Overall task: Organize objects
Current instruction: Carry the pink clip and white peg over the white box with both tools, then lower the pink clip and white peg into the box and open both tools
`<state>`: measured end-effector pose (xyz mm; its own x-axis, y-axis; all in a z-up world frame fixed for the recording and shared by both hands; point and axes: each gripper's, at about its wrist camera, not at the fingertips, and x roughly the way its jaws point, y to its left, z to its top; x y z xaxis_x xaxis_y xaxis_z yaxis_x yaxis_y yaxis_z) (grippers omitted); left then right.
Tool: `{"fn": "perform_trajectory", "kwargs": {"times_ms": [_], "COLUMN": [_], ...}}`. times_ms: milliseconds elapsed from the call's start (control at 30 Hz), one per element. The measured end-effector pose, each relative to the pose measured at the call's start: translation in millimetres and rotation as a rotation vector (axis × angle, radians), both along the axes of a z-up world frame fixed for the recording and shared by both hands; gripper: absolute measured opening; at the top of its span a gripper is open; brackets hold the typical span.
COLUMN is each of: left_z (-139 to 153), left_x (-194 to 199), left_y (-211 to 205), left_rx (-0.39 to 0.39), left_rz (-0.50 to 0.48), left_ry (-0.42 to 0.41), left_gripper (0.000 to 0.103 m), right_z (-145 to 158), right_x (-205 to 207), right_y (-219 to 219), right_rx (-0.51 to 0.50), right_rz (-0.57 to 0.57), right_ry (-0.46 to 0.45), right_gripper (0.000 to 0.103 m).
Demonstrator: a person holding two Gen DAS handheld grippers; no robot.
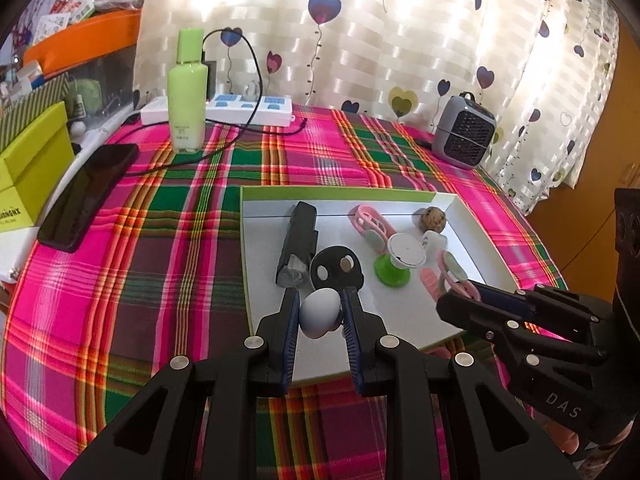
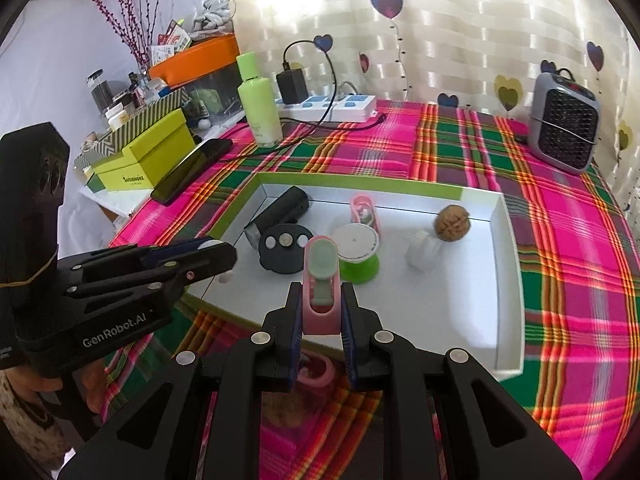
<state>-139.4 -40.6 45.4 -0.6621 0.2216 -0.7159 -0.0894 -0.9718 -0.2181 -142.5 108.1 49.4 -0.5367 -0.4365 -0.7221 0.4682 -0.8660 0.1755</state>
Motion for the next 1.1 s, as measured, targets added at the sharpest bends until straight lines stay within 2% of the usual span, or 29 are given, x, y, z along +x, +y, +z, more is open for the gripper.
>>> {"fn": "perform_trajectory", "kwargs": {"times_ms": [567,1100], "left_z": [-16,-20], "left_x": [-17,-20], "left_y": [4,15], "left_rx": [-0.023,-0.038], "left_rz": [-0.007,-0.026], "left_ry": [-0.032,-0.042], "left_gripper": [0.02,0.02], "right_z": [-23,-26], "right_x": [-23,-28], "right_y": [-10,-11], "right_rx": [0.028,0.055], "right_rz": [0.041,0.044], "right_ry": [-0.059,-0.061], "right_gripper": [0.018,0.018]}}
